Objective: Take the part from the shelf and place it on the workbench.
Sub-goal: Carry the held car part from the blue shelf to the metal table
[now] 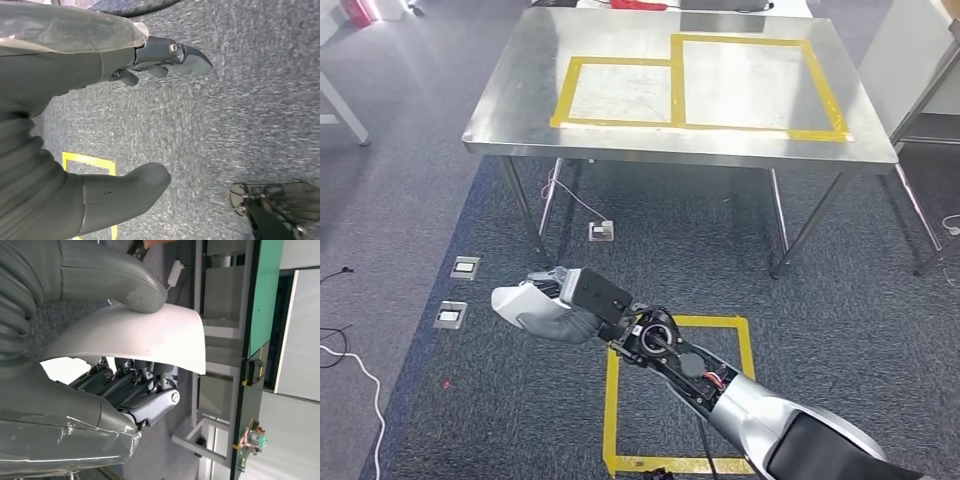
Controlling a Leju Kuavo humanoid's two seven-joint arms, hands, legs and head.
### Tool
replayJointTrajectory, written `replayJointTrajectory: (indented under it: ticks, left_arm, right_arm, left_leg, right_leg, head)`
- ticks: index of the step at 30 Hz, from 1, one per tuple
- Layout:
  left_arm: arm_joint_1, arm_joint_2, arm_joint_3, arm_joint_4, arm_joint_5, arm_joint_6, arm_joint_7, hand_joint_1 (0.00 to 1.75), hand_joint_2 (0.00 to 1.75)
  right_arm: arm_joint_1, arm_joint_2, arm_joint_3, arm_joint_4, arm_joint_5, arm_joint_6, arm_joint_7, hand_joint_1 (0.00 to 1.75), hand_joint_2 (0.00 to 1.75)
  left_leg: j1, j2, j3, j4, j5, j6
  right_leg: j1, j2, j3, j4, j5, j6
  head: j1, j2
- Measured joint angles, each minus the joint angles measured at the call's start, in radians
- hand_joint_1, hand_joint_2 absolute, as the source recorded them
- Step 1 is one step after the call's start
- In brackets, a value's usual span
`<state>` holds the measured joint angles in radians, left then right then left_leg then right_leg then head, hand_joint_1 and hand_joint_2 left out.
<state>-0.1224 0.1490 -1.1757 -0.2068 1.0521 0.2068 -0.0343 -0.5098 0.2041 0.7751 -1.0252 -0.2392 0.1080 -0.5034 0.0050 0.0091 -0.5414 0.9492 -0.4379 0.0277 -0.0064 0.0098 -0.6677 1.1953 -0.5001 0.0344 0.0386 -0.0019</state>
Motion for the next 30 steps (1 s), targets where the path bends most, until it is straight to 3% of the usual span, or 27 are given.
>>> replayJointTrajectory:
  ticks: [2,3,5,8,9,12,15,16,18,20,23,25,28,30]
  left_arm:
    - [-0.001,-0.002,0.000,0.000,0.000,0.000,0.000,0.00,1.75]
    - [-0.002,-0.003,0.000,0.000,0.000,0.000,0.000,0.00,1.75]
    - [-0.004,-0.005,0.000,0.000,0.000,0.000,0.000,0.00,1.75]
    - [-0.005,-0.004,0.000,0.000,0.001,0.000,0.000,0.00,1.75]
    - [-0.006,-0.004,0.000,0.000,0.002,0.000,0.000,0.00,1.75]
    - [-0.008,-0.004,0.000,0.000,0.004,0.000,0.000,0.00,1.75]
    - [-0.008,-0.004,0.000,0.000,0.004,0.000,0.000,0.00,1.75]
    - [-0.006,-0.004,0.000,0.000,0.004,0.000,0.000,0.00,1.75]
    - [0.000,-0.004,0.000,0.000,0.005,0.000,0.000,0.00,1.75]
    - [0.001,-0.004,0.000,0.000,0.006,0.000,0.000,0.00,1.75]
    - [-0.001,-0.005,0.000,0.000,0.004,-0.002,0.000,0.00,1.75]
    - [0.000,-0.006,0.000,0.000,0.001,-0.004,0.000,0.00,1.75]
    - [0.000,-0.005,0.000,0.000,-0.004,-0.006,0.000,0.00,1.75]
    - [0.002,-0.005,0.000,0.000,-0.007,-0.006,0.000,0.00,1.75]
  right_arm:
    - [-0.002,0.000,0.000,0.001,0.000,-0.002,-0.001,1.47,1.75]
    - [-0.005,0.000,0.000,0.001,0.000,-0.003,-0.001,1.47,1.75]
    - [-0.009,0.000,-0.001,0.002,0.000,-0.004,-0.002,1.47,1.75]
    - [-0.009,0.003,-0.002,0.001,0.001,-0.005,-0.003,1.47,1.75]
    - [-0.011,0.004,-0.002,0.001,0.001,-0.005,-0.003,1.47,1.75]
    - [-0.014,0.006,-0.003,0.001,0.001,-0.005,-0.004,1.47,1.75]
    - [-0.014,0.006,-0.003,0.002,0.001,-0.005,-0.003,1.47,1.75]
    - [-0.012,0.006,-0.003,0.003,0.001,-0.005,-0.003,1.47,1.75]
    - [-0.010,0.006,-0.003,0.005,0.001,-0.006,-0.003,1.47,1.75]
    - [-0.010,0.007,-0.003,0.005,0.001,-0.006,-0.002,1.47,1.75]
    - [-0.012,0.009,-0.003,0.004,0.001,-0.007,-0.003,1.47,1.75]
    - [-0.013,0.009,-0.006,0.003,-0.002,-0.010,-0.005,1.47,1.75]
    - [-0.012,0.008,-0.011,-0.001,-0.015,-0.019,-0.012,1.47,1.75]
    - [-0.008,0.006,-0.017,-0.005,-0.018,-0.027,-0.017,1.47,1.75]
  left_leg:
    - [-0.003,0.001,0.019,0.001,-0.015,-0.003]
    - [-0.005,0.001,0.023,0.002,-0.020,-0.006]
    - [-0.007,0.002,0.027,0.002,-0.028,-0.014]
    - [-0.007,0.005,0.029,0.017,-0.044,-0.029]
    - [-0.006,0.004,0.012,0.056,-0.061,-0.035]
    - [0.001,-0.001,-0.092,0.234,-0.121,-0.045]
    - [0.002,-0.001,-0.122,0.280,-0.133,-0.047]
    - [0.005,-0.001,-0.141,0.292,-0.122,-0.049]
    - [0.013,-0.002,-0.130,0.176,-0.011,-0.056]
    - [0.017,-0.004,-0.087,0.025,0.077,-0.051]
    - [0.015,-0.006,-0.071,0.012,0.051,-0.028]
    - [0.015,-0.004,-0.053,0.009,0.038,-0.015]
    - [0.009,-0.003,-0.027,0.007,0.016,-0.004]
    - [0.003,-0.004,-0.001,0.007,-0.004,-0.001]
  right_leg:
    - [0.006,-0.005,0.054,-0.141,0.084,-0.012]
    - [0.009,-0.008,0.076,-0.194,0.101,-0.017]
    - [0.014,-0.010,0.092,-0.231,0.094,-0.023]
    - [0.005,-0.004,0.114,-0.251,0.087,-0.032]
    - [0.001,-0.002,0.125,-0.258,0.085,-0.036]
    - [-0.001,-0.001,0.142,-0.262,0.074,-0.043]
    - [-0.001,-0.001,0.145,-0.262,0.070,-0.043]
    - [-0.001,0.001,0.152,-0.262,0.065,-0.042]
    - [-0.003,0.008,0.183,-0.261,0.032,-0.029]
    - [-0.003,0.014,0.207,-0.262,-0.001,-0.012]
    - [-0.002,0.014,0.224,-0.260,-0.012,0.002]
    - [-0.003,0.007,0.199,-0.197,-0.029,0.009]
    - [-0.002,-0.001,0.068,0.009,-0.094,0.011]
    - [-0.001,-0.001,0.009,0.058,-0.115,0.008]
  head:
    - [0.003,0.000]
    - [0.003,0.000]
    - [0.000,0.000]
    - [-0.004,0.000]
    - [-0.008,0.000]
    - [-0.023,0.000]
    - [-0.025,0.000]
    - [-0.025,0.000]
    - [-0.030,0.000]
    - [-0.037,0.000]
    - [-0.030,0.000]
    - [-0.023,0.000]
    - [-0.005,0.000]
    - [0.003,0.000]
